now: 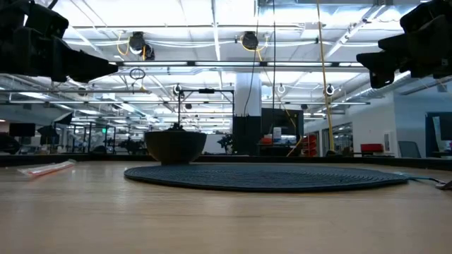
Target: Pick & Place Utensil
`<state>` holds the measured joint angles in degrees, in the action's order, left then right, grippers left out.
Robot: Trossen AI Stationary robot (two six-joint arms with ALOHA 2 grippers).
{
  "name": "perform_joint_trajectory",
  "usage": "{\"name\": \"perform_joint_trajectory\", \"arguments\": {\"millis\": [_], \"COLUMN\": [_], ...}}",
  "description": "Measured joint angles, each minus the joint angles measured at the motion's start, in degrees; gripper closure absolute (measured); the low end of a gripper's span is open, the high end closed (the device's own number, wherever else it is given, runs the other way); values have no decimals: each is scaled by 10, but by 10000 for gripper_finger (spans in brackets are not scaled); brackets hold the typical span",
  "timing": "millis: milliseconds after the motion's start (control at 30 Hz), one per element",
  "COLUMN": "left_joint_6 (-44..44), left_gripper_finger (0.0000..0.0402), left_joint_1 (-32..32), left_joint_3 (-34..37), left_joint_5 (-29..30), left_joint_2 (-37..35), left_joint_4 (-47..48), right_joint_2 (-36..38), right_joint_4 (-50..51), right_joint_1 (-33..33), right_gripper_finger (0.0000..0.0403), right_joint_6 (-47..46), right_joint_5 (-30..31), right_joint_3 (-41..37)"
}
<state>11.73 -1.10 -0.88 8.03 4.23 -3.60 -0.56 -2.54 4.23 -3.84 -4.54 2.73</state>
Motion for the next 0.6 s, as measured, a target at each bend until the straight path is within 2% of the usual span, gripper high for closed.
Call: {"name": "perform_joint_trajectory", "arguments": {"millis": [533,600], "left_joint_6": [0,0], "left_gripper_finger": [165,165], "left_joint_1": [0,0], "left_joint_3": [0,0], "left_joint_5": [0,0], "left_joint_2": [0,0], "left_joint_4": [0,0], "right_joint_2": [0,0], "right_joint_4": [0,-5], "right_joint_1": [0,0], "right_gripper_finger": [193,193], "right_joint_6": [1,36], "right_joint_5": [0,0], "right_joint_3": [0,0]}}
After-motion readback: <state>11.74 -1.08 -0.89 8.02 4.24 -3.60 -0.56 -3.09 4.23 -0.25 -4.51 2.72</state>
